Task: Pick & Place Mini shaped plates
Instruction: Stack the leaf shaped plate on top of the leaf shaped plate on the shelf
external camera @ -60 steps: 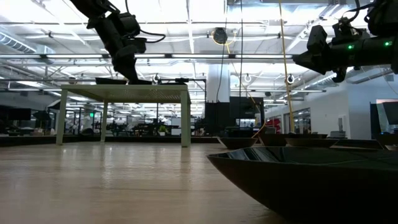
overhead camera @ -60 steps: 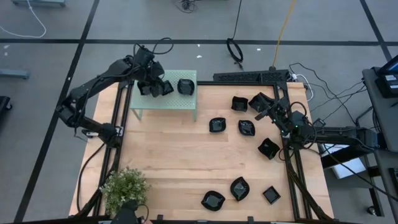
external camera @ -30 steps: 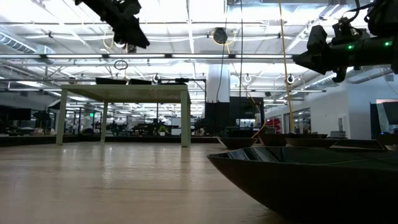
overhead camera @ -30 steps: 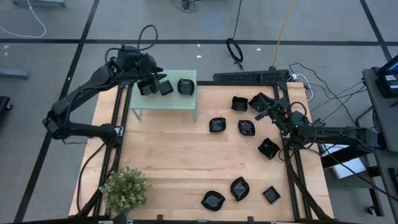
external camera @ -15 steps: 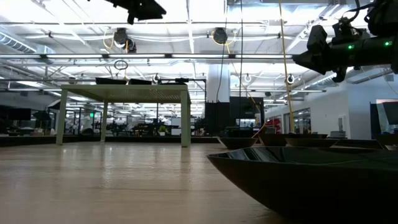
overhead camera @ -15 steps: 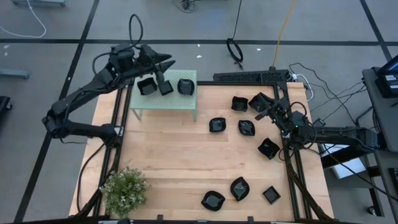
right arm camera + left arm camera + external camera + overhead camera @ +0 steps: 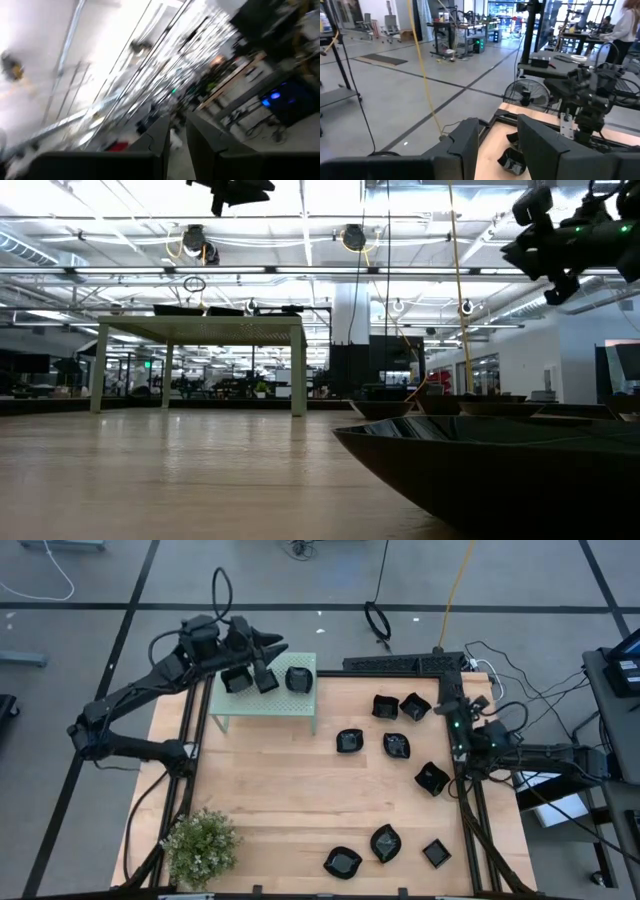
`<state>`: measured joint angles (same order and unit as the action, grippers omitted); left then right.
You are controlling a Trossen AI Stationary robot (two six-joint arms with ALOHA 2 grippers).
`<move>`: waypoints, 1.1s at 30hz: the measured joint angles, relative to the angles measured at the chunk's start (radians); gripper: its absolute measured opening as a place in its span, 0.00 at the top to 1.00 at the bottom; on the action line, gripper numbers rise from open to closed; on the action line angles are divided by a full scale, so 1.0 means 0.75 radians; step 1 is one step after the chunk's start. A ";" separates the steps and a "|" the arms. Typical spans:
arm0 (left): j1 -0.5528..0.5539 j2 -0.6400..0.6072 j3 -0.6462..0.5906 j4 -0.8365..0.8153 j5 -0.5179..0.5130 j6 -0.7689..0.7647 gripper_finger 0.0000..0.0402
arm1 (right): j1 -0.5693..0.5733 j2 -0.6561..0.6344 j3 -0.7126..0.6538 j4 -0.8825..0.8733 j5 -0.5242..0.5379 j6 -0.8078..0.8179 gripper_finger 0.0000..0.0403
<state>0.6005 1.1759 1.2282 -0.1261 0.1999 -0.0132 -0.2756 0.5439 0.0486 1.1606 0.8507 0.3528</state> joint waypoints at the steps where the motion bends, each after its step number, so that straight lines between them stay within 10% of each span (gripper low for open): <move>1: -0.005 0.000 0.000 0.000 0.001 0.000 0.65 | 0.000 0.000 0.000 0.021 0.033 -0.001 0.87; 24: -0.028 0.000 0.000 -0.007 0.001 0.001 0.65 | -0.033 0.000 0.000 0.104 0.078 0.224 0.87; 33: -0.028 0.000 0.000 -0.006 0.001 0.000 0.65 | -0.043 0.000 0.203 -0.092 -0.331 -0.033 0.87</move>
<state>0.5797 1.1759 1.2282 -0.1307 0.2005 -0.0129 -0.3077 0.5439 0.2009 1.0913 0.6025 0.3278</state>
